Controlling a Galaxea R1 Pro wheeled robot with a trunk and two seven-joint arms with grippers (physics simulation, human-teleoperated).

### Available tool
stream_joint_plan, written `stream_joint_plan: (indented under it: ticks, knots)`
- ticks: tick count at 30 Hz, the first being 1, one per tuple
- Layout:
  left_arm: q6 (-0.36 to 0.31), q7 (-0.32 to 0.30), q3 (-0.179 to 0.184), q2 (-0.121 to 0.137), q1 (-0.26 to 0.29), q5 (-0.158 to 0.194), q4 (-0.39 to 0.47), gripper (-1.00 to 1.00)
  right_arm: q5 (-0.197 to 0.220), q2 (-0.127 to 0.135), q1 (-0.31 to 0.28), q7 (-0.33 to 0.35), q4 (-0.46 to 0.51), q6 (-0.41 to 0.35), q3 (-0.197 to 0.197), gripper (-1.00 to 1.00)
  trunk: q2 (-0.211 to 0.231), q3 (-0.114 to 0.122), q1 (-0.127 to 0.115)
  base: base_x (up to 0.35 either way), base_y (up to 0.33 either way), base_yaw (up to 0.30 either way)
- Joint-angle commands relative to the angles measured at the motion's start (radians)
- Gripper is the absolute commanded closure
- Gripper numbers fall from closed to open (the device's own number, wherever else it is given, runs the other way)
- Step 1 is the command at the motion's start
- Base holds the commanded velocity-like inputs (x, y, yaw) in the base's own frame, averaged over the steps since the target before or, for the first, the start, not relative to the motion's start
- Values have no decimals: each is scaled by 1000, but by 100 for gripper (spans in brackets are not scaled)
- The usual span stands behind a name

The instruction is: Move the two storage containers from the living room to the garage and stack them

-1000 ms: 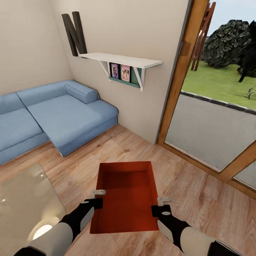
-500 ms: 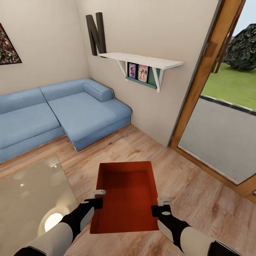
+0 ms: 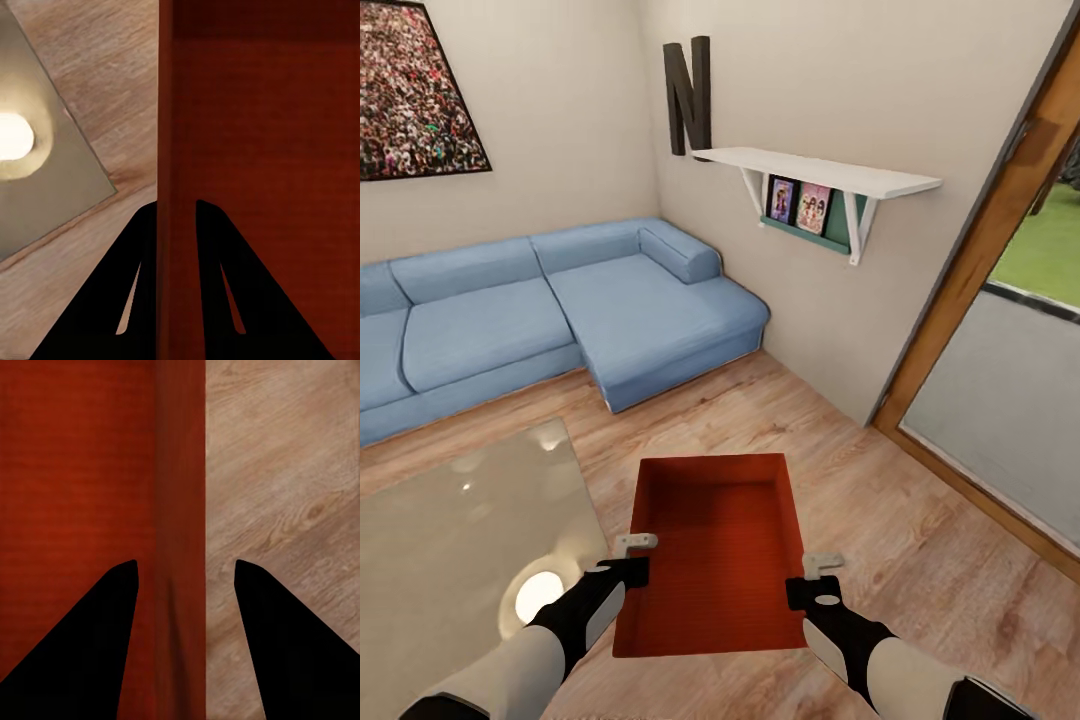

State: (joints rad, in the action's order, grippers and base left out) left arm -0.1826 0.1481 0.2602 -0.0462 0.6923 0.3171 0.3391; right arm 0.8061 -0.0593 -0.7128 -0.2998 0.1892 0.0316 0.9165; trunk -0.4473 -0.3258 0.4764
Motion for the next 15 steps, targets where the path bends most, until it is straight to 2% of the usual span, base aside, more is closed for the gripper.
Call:
stream_joint_plan:
  ticks: [1,15]
  knots:
    - [-6,14,5,5,1,-16,5,100,26,1,-1,-4,-7,3,9,100,-2,-2,0,0,0,270]
    - [-6,14,5,5,1,-16,5,100,26,1,-1,-4,-7,3,9,100,-2,-2,0,0,0,270]
